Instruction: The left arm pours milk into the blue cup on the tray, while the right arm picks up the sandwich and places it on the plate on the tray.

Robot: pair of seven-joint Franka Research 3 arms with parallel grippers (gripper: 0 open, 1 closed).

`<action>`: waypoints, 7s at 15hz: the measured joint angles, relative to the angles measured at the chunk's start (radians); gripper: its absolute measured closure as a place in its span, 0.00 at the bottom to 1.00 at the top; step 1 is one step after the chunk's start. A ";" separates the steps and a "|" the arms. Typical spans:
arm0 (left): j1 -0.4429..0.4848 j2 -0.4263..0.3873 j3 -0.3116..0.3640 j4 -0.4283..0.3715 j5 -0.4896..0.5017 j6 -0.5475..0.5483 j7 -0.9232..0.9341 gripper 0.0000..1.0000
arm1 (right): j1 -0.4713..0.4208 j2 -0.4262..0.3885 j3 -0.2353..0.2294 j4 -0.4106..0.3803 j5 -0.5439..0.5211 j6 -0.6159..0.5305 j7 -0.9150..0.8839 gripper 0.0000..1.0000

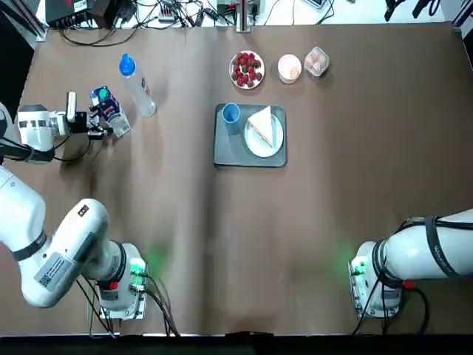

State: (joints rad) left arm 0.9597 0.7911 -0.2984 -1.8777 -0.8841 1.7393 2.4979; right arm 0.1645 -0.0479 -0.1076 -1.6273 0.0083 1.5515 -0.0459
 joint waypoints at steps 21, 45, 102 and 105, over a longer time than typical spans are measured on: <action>-0.001 -0.176 -0.114 0.032 -0.051 0.004 -0.014 0.50 | -0.002 0.000 0.000 -0.001 0.001 -0.006 0.000 0.00; -0.585 -0.569 -0.560 0.119 0.987 0.203 -1.511 0.49 | -0.004 0.000 0.002 -0.005 0.002 -0.006 -0.001 0.00; -1.207 -0.296 -0.126 0.421 1.280 -0.079 -1.523 0.51 | -0.005 0.000 0.006 -0.005 0.005 0.004 -0.001 0.00; -1.109 -0.377 -0.127 0.433 1.139 -0.107 -1.467 0.51 | -0.005 0.000 0.005 -0.005 0.005 0.004 -0.001 0.00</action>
State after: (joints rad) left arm -0.1495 0.4145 -0.4258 -1.4443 0.2548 1.6318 1.0311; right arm 0.1597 -0.0479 -0.1024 -1.6325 0.0134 1.5557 -0.0471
